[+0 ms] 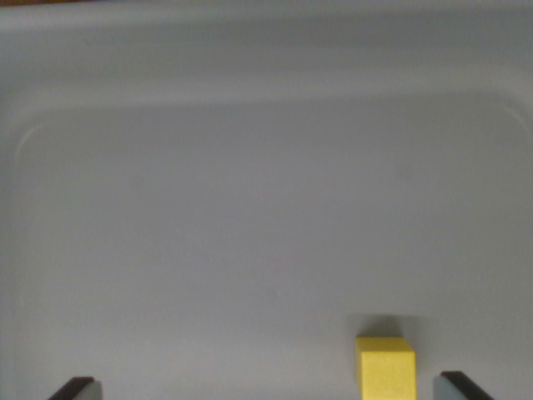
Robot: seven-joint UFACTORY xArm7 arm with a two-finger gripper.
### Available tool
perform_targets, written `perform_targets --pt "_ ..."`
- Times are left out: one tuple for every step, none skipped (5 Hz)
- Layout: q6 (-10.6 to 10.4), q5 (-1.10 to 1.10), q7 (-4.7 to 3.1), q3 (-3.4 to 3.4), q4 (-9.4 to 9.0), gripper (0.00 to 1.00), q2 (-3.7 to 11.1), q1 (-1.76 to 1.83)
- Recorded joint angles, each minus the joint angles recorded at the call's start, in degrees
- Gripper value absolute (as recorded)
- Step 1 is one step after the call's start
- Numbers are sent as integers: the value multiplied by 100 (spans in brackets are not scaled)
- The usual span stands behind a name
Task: Pick yellow cube
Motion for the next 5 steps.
perform_targets --pt "-135 10 -53 -21 -127 0 22 -16" --pt "-135 10 -53 -21 -127 0 22 -16" --pt "-295 22 -117 -46 -277 0 48 -35" --pt "-295 22 -117 -46 -277 0 48 -35" --pt "-472 35 -187 -73 -444 0 77 -56"
